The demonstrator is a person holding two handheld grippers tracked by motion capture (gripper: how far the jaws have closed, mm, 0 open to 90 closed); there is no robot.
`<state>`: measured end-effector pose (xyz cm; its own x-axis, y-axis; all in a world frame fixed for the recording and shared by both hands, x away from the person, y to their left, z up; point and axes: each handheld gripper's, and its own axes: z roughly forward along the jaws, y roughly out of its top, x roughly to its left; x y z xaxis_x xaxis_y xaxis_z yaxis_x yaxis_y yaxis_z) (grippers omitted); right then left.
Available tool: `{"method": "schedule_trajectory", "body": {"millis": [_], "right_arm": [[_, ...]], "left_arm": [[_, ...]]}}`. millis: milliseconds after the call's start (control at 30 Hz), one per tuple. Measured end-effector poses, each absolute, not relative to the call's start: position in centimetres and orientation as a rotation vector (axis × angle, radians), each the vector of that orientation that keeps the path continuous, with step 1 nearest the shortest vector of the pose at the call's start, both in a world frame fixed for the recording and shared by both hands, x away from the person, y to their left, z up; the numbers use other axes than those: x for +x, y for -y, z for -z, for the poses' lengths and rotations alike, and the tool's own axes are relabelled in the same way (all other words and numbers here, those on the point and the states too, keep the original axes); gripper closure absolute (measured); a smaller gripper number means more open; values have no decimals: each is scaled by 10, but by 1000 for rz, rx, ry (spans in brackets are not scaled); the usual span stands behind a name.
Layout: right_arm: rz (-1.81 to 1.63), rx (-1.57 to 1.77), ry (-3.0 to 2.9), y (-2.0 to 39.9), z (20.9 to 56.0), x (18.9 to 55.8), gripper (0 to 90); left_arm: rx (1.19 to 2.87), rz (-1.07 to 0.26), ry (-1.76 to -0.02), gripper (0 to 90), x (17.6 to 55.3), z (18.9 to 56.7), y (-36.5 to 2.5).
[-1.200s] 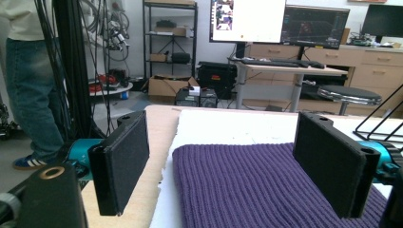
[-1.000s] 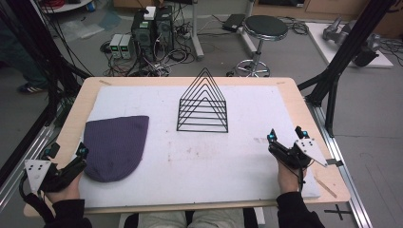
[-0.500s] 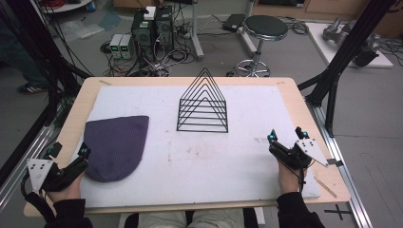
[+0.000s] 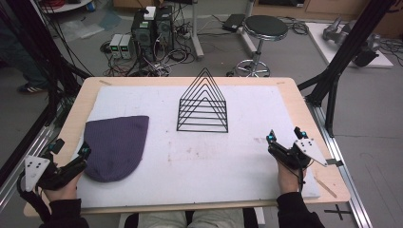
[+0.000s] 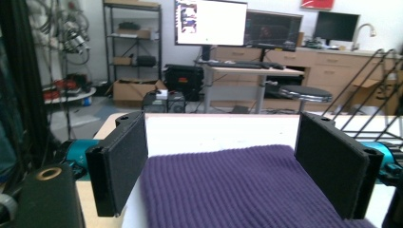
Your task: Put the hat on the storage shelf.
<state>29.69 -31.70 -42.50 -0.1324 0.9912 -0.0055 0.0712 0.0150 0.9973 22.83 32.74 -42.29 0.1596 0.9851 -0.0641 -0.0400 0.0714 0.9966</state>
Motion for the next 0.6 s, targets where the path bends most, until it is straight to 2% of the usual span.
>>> {"method": "schedule_trajectory", "body": {"millis": [67,400,600], "right_arm": [[-1261,1190,-1367,317,425,297,106],[-1251,1174,-1390,314,426,298,106],[-1247,1169,-1407,313,426,299,106]], "left_arm": [[1196,-993,-1062,190,231,419,-328],[1259,-954,-985,190,237,407,-329],[1438,-893,-935,185,247,403,-330]]}}
